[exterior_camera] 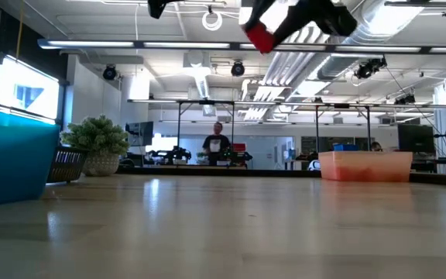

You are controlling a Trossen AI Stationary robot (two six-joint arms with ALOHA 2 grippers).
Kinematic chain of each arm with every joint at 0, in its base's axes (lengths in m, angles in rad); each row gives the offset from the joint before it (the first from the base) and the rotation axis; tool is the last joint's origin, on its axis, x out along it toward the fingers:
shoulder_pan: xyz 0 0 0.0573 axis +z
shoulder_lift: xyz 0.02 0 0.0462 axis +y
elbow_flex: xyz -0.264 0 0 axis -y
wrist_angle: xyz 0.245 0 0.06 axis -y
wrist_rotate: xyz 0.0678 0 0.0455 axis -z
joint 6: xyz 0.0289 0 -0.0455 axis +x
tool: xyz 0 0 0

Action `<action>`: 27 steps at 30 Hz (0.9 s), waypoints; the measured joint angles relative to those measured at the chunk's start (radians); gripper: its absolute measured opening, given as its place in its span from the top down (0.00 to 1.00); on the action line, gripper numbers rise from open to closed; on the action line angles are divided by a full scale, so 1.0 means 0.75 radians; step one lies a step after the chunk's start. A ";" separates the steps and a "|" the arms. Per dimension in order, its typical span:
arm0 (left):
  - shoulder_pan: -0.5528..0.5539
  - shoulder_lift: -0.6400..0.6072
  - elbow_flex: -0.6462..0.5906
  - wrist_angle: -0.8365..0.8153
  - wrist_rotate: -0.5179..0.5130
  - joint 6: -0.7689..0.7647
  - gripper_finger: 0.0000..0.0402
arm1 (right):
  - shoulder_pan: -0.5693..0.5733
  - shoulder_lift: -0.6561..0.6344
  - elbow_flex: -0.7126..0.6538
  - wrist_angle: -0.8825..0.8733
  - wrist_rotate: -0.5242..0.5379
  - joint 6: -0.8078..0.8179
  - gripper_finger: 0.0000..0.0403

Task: Sort & place blocks by color
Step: Put the red game piece into the blue bin

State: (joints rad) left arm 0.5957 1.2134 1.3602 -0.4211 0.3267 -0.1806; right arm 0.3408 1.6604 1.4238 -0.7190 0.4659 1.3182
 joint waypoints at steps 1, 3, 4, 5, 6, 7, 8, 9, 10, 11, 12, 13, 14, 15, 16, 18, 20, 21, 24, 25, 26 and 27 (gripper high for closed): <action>0.000 0.000 0.000 0.000 0.000 0.000 0.55 | -0.009 -0.001 0.025 -0.006 0.008 -0.046 0.72; 0.000 0.000 0.000 0.000 0.006 0.000 0.55 | -0.028 -0.001 0.072 -0.006 0.008 -0.139 0.72; 0.000 0.000 0.000 0.000 0.016 0.000 0.55 | -0.038 -0.001 0.095 -0.006 0.009 -0.183 0.72; 0.000 0.000 0.000 0.000 0.036 0.000 0.55 | -0.048 -0.001 0.116 -0.006 0.009 -0.224 0.72; 0.000 0.000 0.000 0.000 0.068 0.000 0.55 | -0.058 -0.001 0.136 -0.006 0.009 -0.266 0.72; 0.000 0.000 0.000 0.001 0.108 0.000 0.55 | -0.067 -0.001 0.156 -0.005 0.009 -0.302 0.72; 0.001 0.000 0.000 0.001 0.153 0.000 0.55 | -0.076 -0.002 0.175 -0.004 0.010 -0.340 0.72; 0.000 0.000 0.000 0.001 0.199 0.000 0.55 | -0.084 -0.002 0.192 -0.004 0.009 -0.379 0.72; 0.000 -0.001 0.000 0.001 0.242 0.000 0.55 | -0.092 -0.002 0.210 -0.004 0.008 -0.415 0.72; -0.001 -0.001 0.000 0.002 0.282 0.000 0.55 | -0.100 -0.002 0.227 -0.004 0.007 -0.452 0.72; -0.002 -0.001 0.000 0.003 0.313 0.000 0.55 | -0.108 -0.002 0.242 -0.004 0.005 -0.489 0.72; -0.002 -0.002 0.000 0.003 0.336 0.000 0.55 | -0.114 -0.002 0.256 -0.003 0.003 -0.523 0.72; -0.002 -0.002 0.000 0.003 0.358 -0.001 0.55 | -0.120 -0.002 0.269 -0.002 0.002 -0.554 0.72; -0.002 -0.002 0.000 0.003 0.381 -0.001 0.55 | -0.125 -0.002 0.281 -0.002 0.001 -0.585 0.72; -0.002 -0.002 0.000 0.003 0.394 -0.001 0.54 | -0.131 -0.002 0.293 -0.002 -0.002 -0.618 0.72; -0.002 -0.002 0.000 0.003 0.407 -0.001 0.53 | -0.141 -0.002 0.317 -0.002 -0.005 -0.685 0.72; -0.002 -0.002 0.000 0.004 0.435 -0.001 0.51 | -0.152 -0.002 0.341 -0.002 -0.006 -0.753 0.72; -0.002 -0.002 0.000 0.005 0.452 -0.001 0.50 | -0.158 -0.002 0.354 -0.002 -0.006 -0.789 0.72; -0.009 -0.002 0.000 0.020 0.458 -0.001 0.45 | -0.184 -0.002 0.393 0.001 -0.009 -0.887 0.72; -0.012 -0.002 0.000 0.031 0.457 -0.001 0.44 | -0.193 -0.002 0.404 0.007 -0.012 -0.916 0.72; -0.015 -0.002 0.000 0.044 0.458 0.000 0.43 | -0.205 -0.002 0.416 0.011 -0.016 -0.946 0.72; -0.019 -0.002 0.000 0.057 0.458 0.000 0.41 | -0.214 -0.002 0.427 0.018 -0.017 -0.976 0.72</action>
State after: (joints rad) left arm 0.5816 1.2121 1.3602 -0.3781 0.6701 -0.1806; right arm 0.1801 1.6588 1.7440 -0.7055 0.4534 0.5859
